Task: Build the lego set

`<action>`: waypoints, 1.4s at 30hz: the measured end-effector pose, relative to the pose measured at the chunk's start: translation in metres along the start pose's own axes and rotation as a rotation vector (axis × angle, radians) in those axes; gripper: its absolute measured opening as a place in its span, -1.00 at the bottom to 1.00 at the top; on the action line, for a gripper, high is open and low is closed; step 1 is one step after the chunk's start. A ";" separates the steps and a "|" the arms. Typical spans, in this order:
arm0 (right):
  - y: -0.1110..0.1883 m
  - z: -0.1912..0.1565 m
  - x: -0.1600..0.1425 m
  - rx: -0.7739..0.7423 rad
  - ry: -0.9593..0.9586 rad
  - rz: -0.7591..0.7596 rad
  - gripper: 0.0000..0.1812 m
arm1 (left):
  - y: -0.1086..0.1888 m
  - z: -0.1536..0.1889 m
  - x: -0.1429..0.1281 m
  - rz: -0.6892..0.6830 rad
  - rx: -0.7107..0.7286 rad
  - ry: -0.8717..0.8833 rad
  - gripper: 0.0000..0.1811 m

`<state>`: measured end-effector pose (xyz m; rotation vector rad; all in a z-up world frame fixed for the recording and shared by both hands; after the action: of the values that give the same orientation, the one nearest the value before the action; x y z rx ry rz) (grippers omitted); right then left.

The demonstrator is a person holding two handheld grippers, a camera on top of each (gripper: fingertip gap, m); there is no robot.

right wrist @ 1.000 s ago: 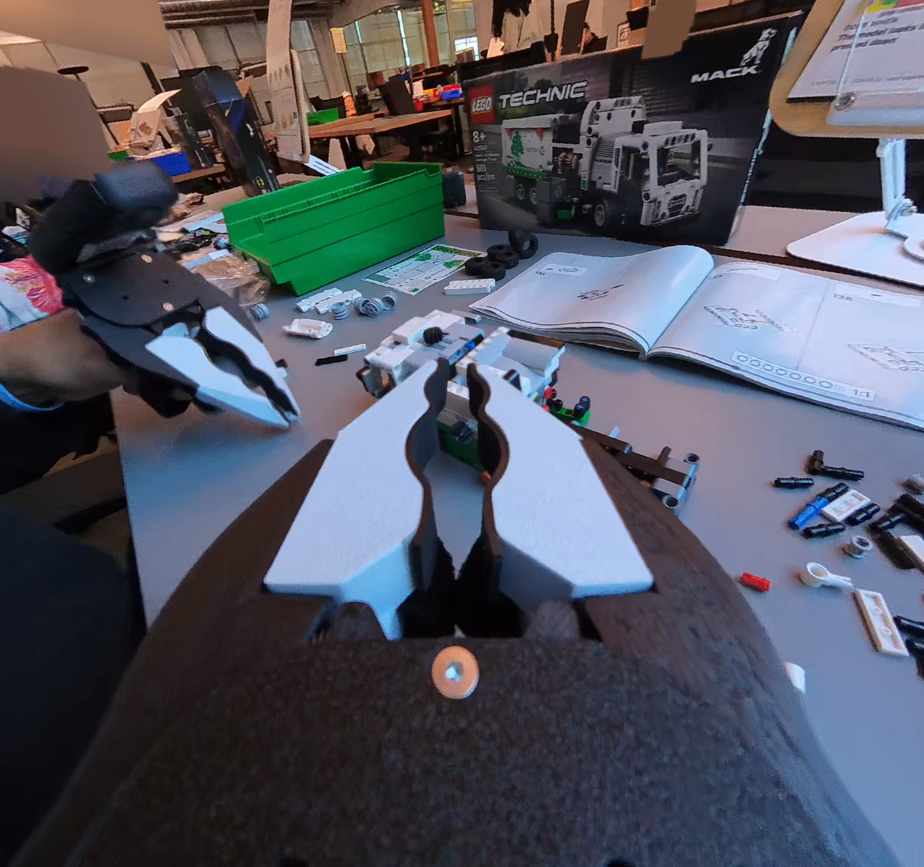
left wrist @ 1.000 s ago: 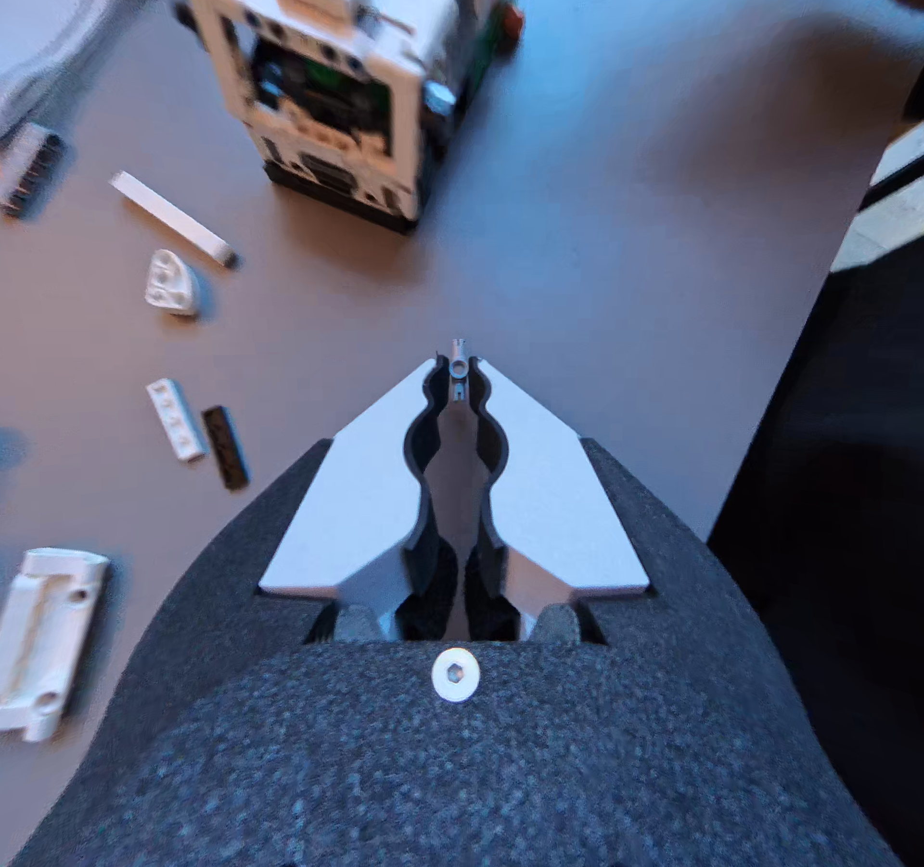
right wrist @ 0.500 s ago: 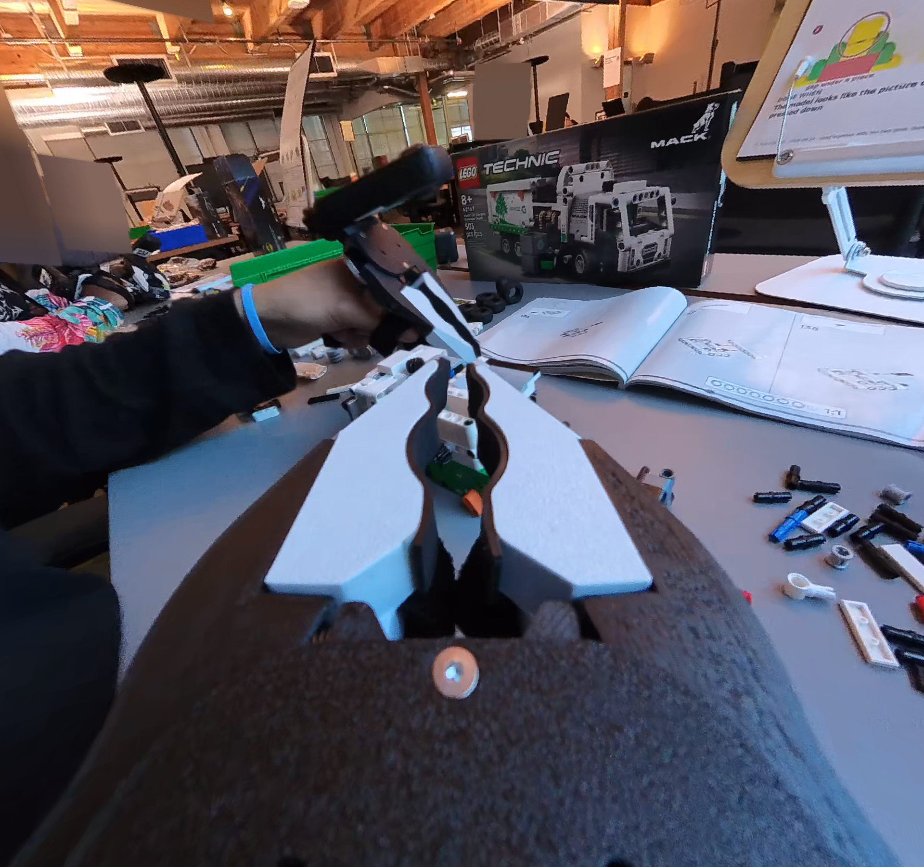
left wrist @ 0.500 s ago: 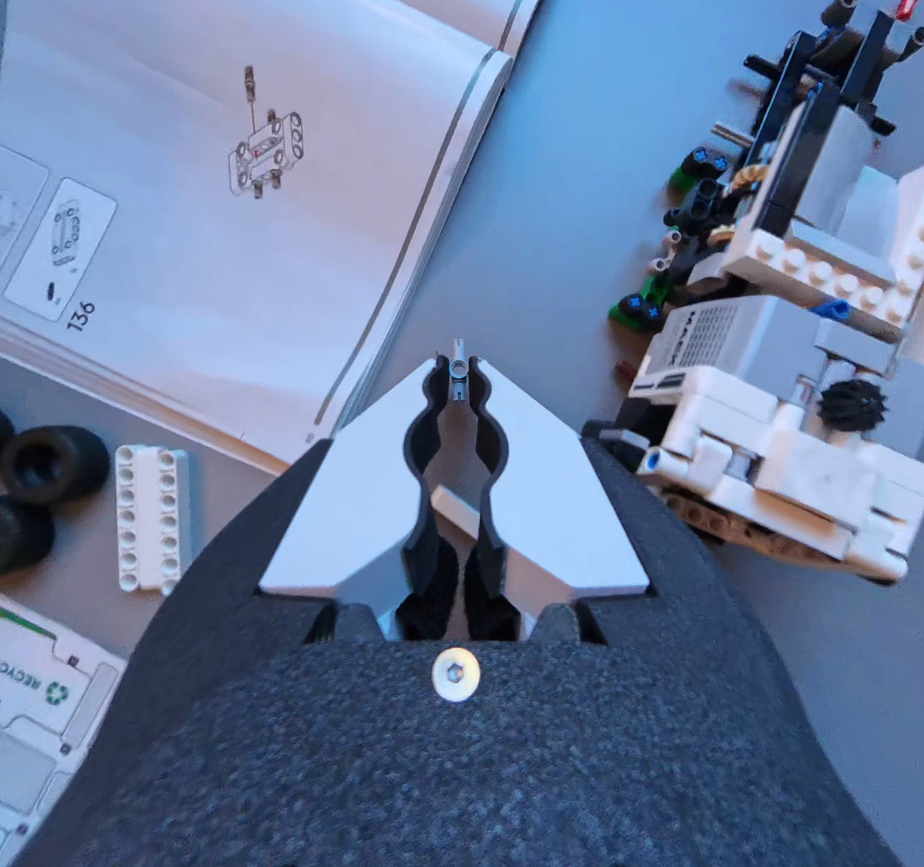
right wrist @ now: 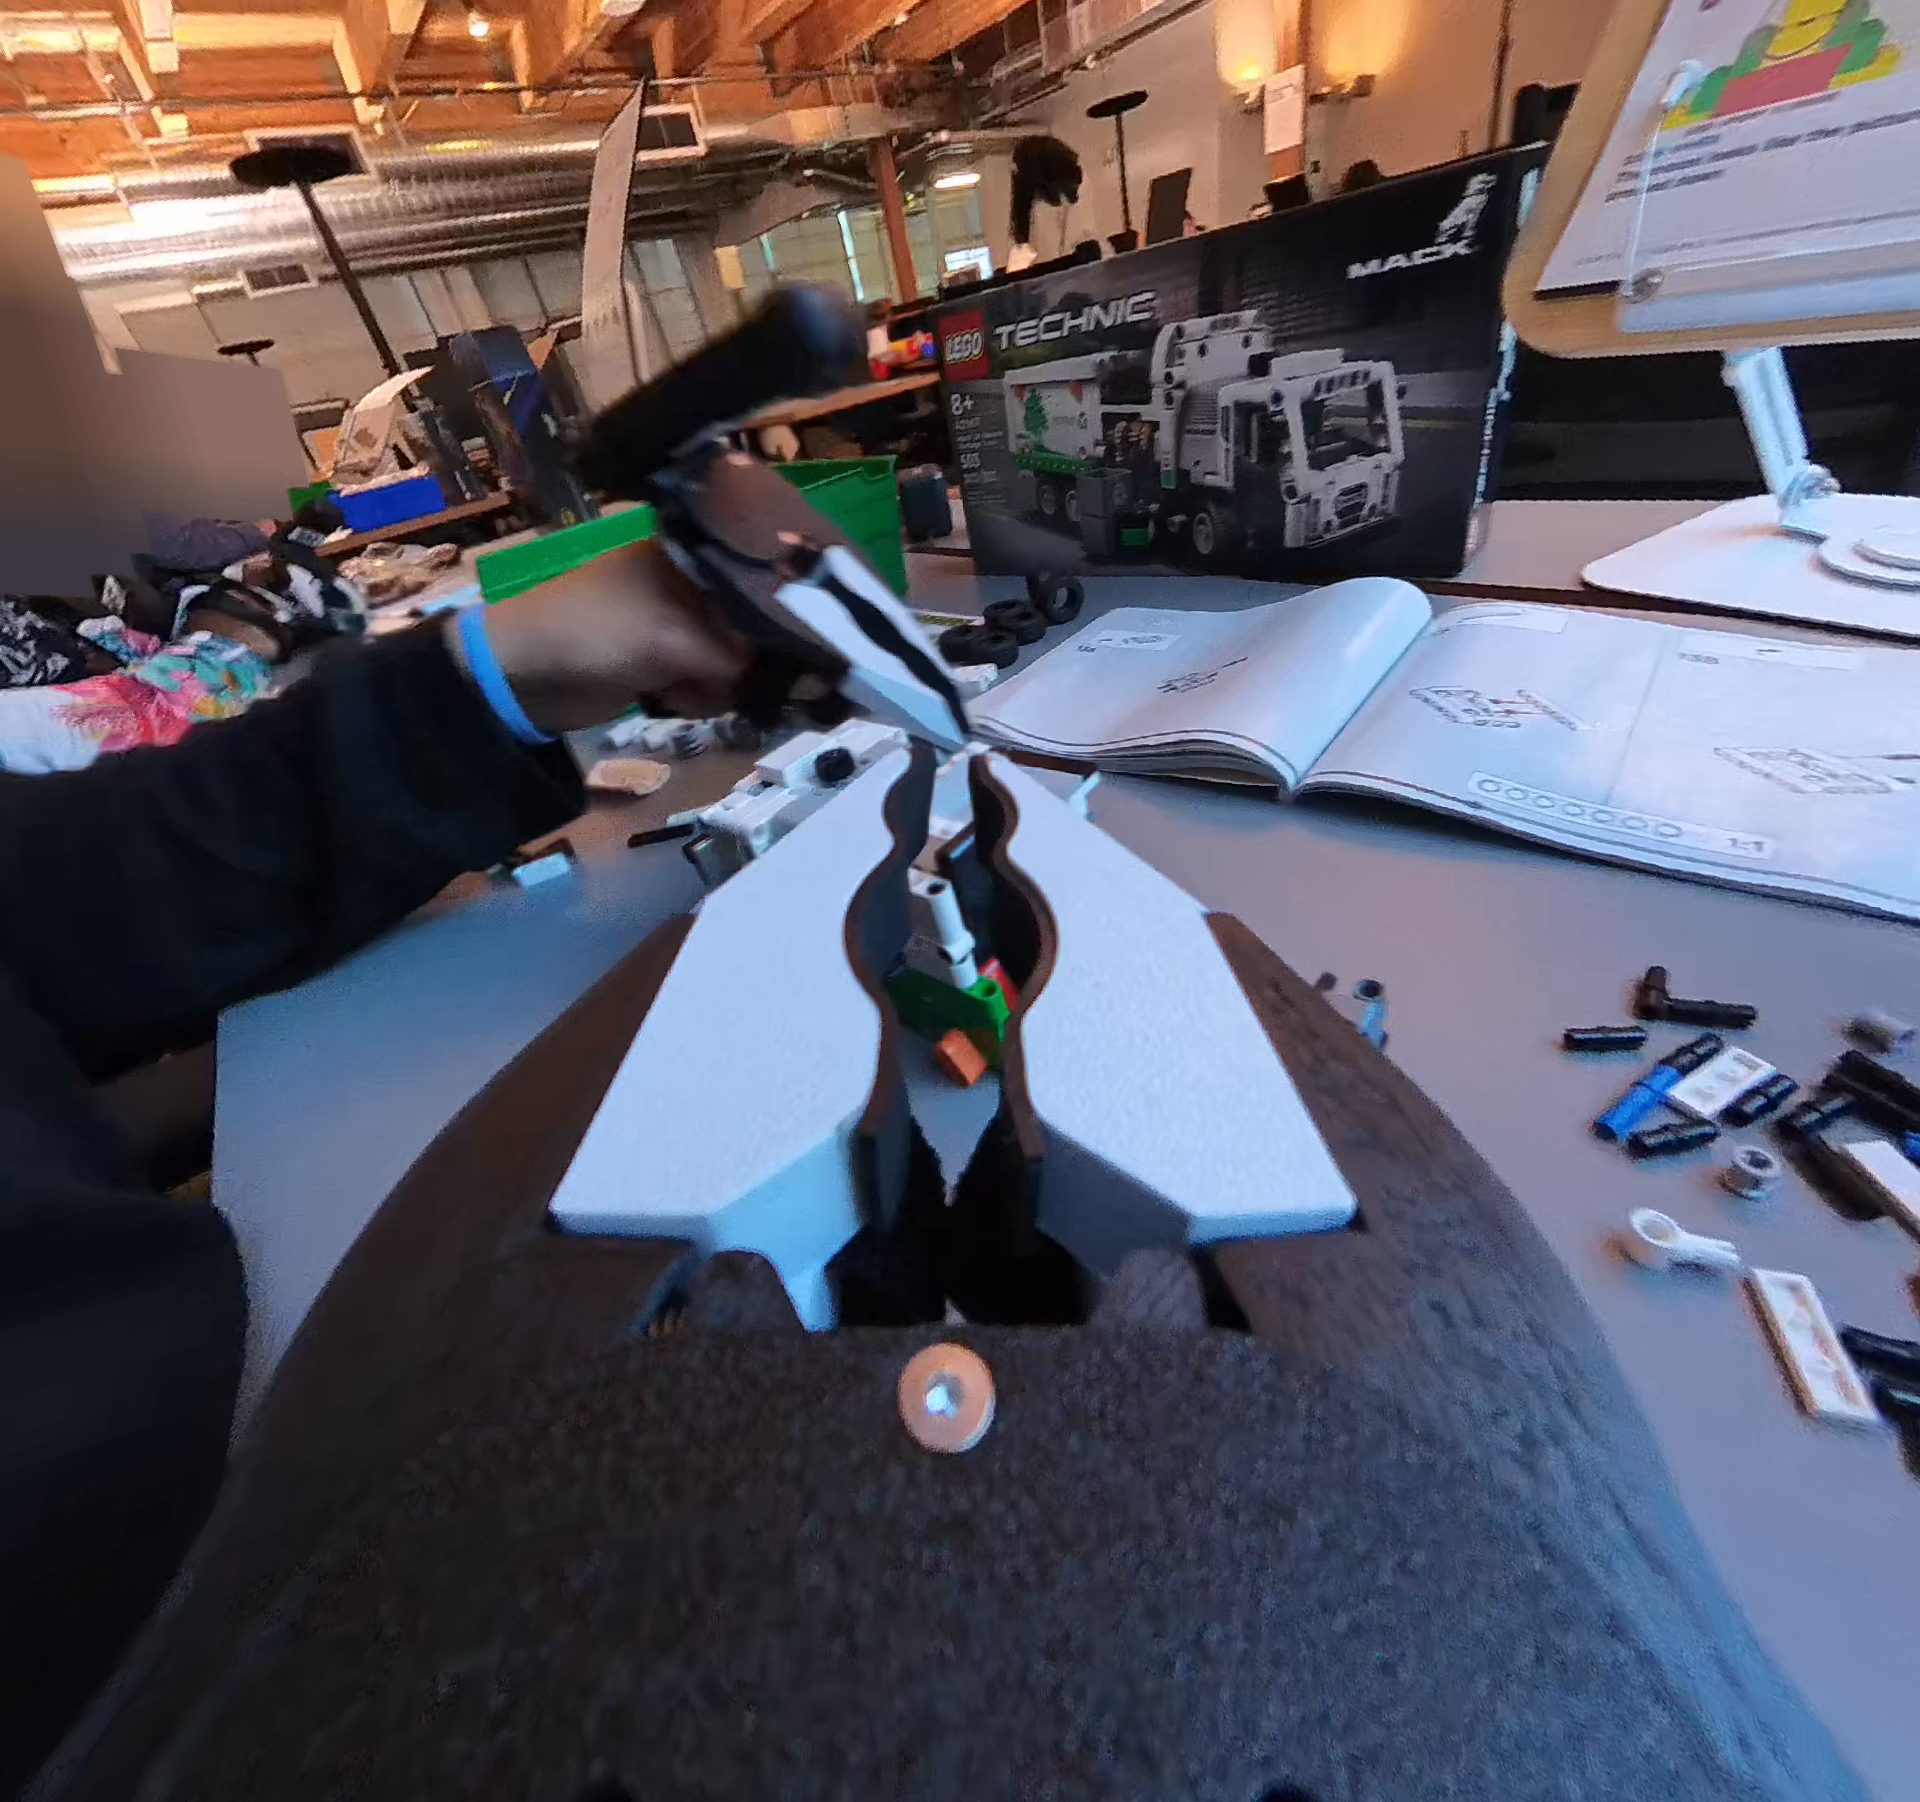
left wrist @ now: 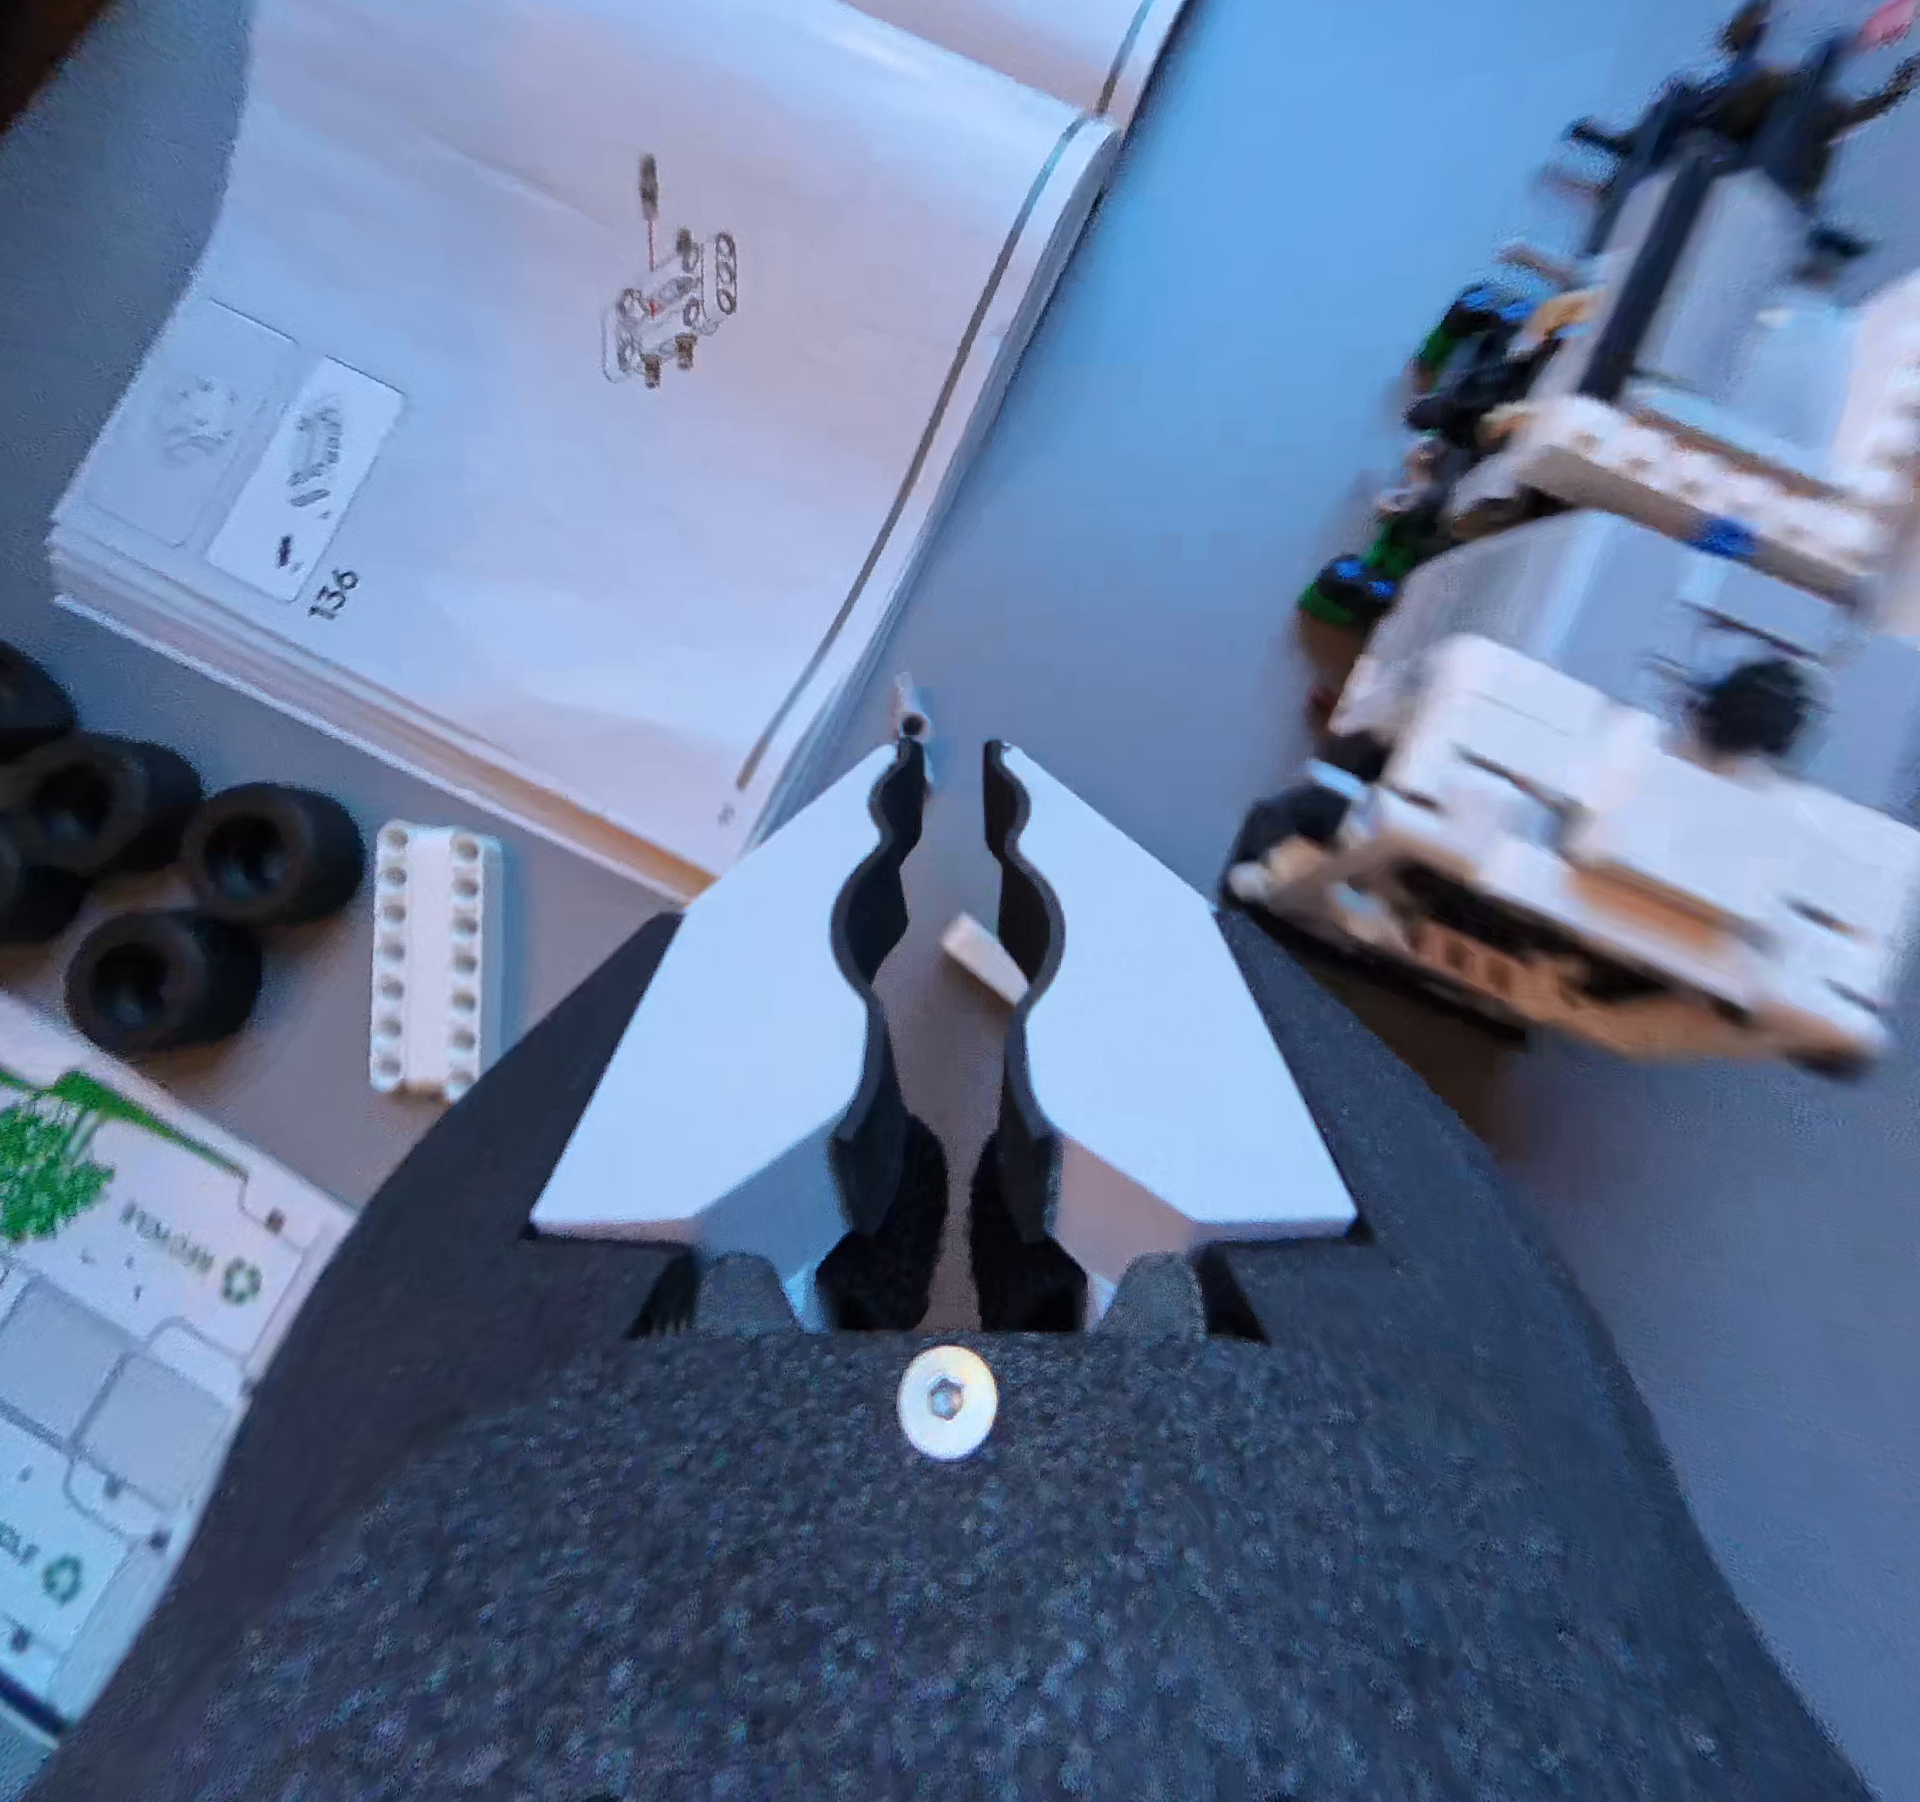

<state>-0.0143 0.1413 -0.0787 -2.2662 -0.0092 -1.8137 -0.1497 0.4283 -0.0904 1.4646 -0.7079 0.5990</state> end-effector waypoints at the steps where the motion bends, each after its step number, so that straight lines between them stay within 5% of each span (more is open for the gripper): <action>1: 0.002 0.002 0.001 -0.020 -0.007 0.008 -0.93 | 0.016 0.002 -0.002 0.052 -0.004 0.007 -0.89; 8: 0.006 0.016 0.003 -0.148 -0.007 0.038 -0.93 | 0.122 0.017 -0.050 0.336 0.151 0.071 -0.71; 17: 0.011 0.037 0.007 -0.459 0.131 0.011 -0.92 | 0.121 0.053 -0.091 0.569 0.141 0.335 -0.68; 21: 0.010 0.038 0.004 -0.487 0.144 -0.019 -0.91 | 0.116 0.044 -0.100 0.524 0.047 0.429 -0.68; 34: 0.001 0.040 0.000 -0.446 0.118 -0.074 -0.88 | 0.122 0.025 -0.105 0.391 0.239 0.307 -0.71; 42: -0.001 0.043 0.001 -0.389 0.079 -0.049 -0.88 | 0.075 -0.054 -0.045 0.082 0.193 0.057 -0.65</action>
<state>0.0272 0.1500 -0.0861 -2.4582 0.3328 -2.0808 -0.2314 0.4876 -0.0723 1.5949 -0.6827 0.7865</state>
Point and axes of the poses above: each gripper's, where its closed fingertips meet, y back along the fingers, x out of its top, z = x × y across the jaws, the point moved 10 cm from there along y, back along the fingers, and after that the axes turned 10 degrees about z, right-handed, at the moved point
